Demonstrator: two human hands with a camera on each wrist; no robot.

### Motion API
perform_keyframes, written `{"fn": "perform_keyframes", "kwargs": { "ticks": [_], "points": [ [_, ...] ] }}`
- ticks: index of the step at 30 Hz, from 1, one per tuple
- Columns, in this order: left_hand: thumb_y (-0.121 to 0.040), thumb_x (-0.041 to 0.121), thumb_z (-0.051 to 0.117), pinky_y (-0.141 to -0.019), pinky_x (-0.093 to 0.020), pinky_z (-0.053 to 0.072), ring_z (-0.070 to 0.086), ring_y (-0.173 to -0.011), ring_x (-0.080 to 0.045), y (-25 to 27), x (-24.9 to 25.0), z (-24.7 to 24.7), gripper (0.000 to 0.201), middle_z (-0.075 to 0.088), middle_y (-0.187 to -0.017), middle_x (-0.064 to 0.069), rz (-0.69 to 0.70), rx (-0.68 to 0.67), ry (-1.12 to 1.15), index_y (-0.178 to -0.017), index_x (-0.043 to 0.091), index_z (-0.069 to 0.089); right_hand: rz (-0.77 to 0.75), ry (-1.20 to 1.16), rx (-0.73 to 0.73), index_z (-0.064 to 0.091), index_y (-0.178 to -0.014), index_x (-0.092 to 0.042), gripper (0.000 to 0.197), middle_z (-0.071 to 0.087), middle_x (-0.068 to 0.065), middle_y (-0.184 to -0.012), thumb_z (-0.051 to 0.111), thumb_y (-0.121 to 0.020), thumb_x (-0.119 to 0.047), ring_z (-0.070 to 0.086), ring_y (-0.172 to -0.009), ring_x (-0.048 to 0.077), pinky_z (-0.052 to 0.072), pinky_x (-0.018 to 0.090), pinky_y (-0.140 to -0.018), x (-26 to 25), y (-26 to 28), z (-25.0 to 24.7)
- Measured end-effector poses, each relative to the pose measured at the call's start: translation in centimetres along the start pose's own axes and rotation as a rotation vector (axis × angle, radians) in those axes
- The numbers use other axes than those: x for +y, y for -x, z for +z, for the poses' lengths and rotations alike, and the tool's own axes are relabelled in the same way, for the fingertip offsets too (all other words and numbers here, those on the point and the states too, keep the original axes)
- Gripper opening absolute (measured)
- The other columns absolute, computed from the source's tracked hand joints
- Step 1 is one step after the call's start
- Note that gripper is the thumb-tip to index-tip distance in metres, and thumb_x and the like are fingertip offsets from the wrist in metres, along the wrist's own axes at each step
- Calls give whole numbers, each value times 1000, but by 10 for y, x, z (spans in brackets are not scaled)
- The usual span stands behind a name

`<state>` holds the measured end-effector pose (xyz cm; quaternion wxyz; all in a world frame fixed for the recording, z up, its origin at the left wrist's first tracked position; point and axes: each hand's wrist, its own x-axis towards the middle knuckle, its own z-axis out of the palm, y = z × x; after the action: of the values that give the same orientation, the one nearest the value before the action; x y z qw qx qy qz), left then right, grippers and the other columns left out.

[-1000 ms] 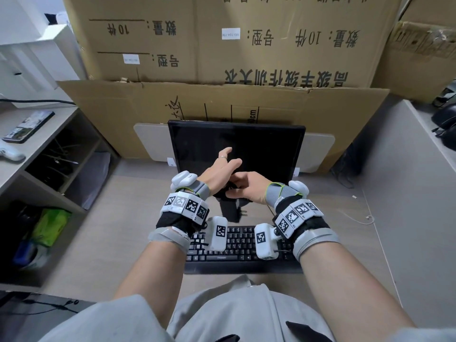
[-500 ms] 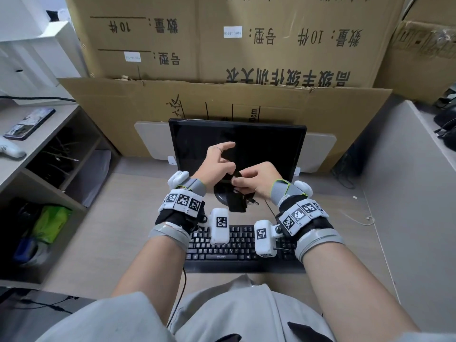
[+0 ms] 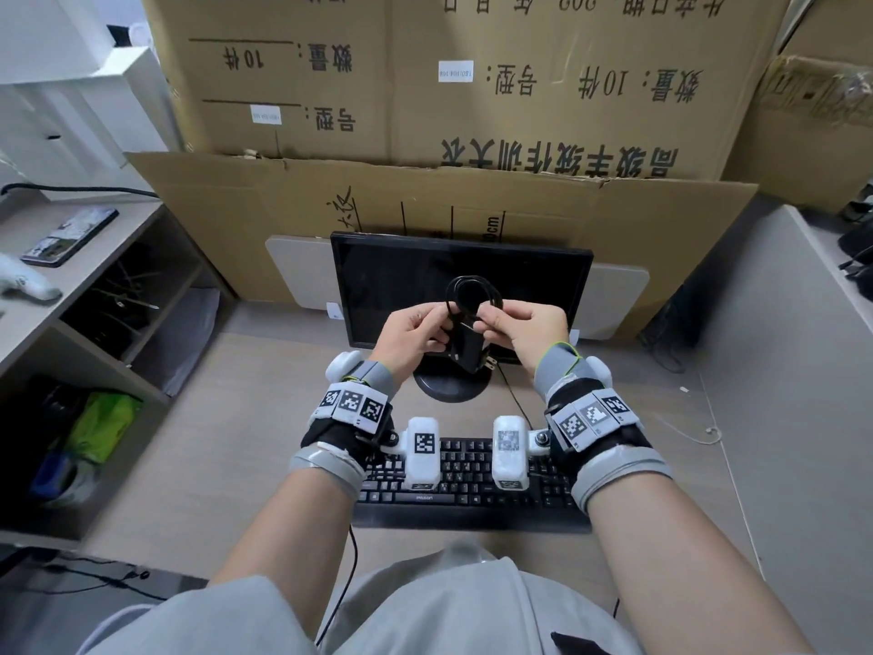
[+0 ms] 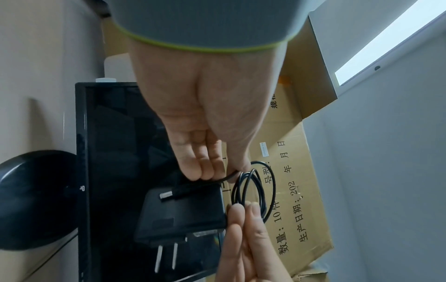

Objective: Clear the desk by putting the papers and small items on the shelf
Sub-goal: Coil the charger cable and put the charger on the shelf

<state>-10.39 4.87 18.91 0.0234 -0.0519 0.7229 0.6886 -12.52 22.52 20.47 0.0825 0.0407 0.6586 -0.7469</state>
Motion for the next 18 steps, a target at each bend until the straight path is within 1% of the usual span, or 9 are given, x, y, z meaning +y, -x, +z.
{"fn": "perform_keyframes", "kwargs": {
  "ticks": [2, 4, 5, 7, 9, 12, 13, 15, 18],
  "points": [
    [-98, 23, 60, -64, -27, 56, 58, -64, -12, 2, 3, 3, 22, 62, -75, -4, 5, 13, -2, -95, 7, 74, 0, -9, -11, 76, -93, -3, 12, 75, 12, -84, 73, -84, -12, 72, -78, 16, 58, 18, -74, -1, 1, 0],
    [-98, 20, 60, -57, -21, 53, 58, -57, -11, 3, 5, 6, 23, 62, -71, -6, -14, 4, 26, -83, 6, 72, -3, -13, -43, 75, -95, -2, 14, 74, 11, -86, 73, -85, -11, 72, -79, 16, 58, 18, -73, -3, 2, 2],
    [-98, 18, 60, -55, -20, 52, 57, -54, -11, 3, 6, 8, 23, 61, -71, -8, -22, 3, 53, -82, 6, 71, 0, -12, -59, 75, -94, -4, 12, 74, 11, -85, 73, -85, -11, 72, -79, 16, 58, 18, -73, -4, 3, 4],
    [-97, 17, 61, -54, -18, 51, 56, -52, -11, 2, 8, 9, 21, 61, -71, -9, -29, 7, 101, -88, 3, 73, -2, -9, -80, 75, -94, -8, 9, 75, 8, -84, 72, -85, -9, 72, -77, 15, 59, 18, -72, -6, 4, 5],
    [-95, 18, 63, -56, -18, 52, 58, -55, -12, 1, 8, 9, 27, 64, -72, -10, -27, 11, 115, -94, -8, 71, -20, 19, -84, 75, -96, -12, 12, 76, 5, -84, 70, -86, -7, 72, -74, 15, 59, 20, -71, -5, 4, 6],
    [-95, 17, 64, -60, -24, 56, 62, -58, -16, 3, 9, 10, 33, 66, -71, -9, -5, 36, 112, -94, -16, 65, -86, 176, -66, 72, -108, -9, 19, 75, 5, -86, 65, -91, -13, 72, -72, 17, 59, 24, -69, -1, 1, 9],
    [-95, 16, 64, -62, -28, 58, 63, -58, -17, 3, 10, 12, 33, 66, -70, -9, 5, 52, 92, -92, -16, 63, -102, 226, -50, 69, -116, -8, 25, 74, 5, -89, 62, -93, -15, 72, -71, 17, 59, 25, -68, -1, 1, 10],
    [-94, 17, 64, -64, -35, 56, 63, -58, -20, 1, 11, 14, 27, 65, -68, -8, 9, 90, 43, -85, -9, 63, -131, 303, -46, 64, -123, -8, 29, 71, 4, -93, 57, -96, -14, 72, -70, 18, 60, 28, -71, -4, 1, 12],
    [-91, 23, 62, -60, -33, 54, 64, -59, -21, -2, 12, 15, 28, 66, -66, -4, 15, 115, -68, -82, -3, 65, -183, 422, -91, 70, -115, -10, 25, 71, 2, -87, 55, -96, -11, 73, -72, 18, 60, 32, -76, -8, 1, 14]
  ]
}}
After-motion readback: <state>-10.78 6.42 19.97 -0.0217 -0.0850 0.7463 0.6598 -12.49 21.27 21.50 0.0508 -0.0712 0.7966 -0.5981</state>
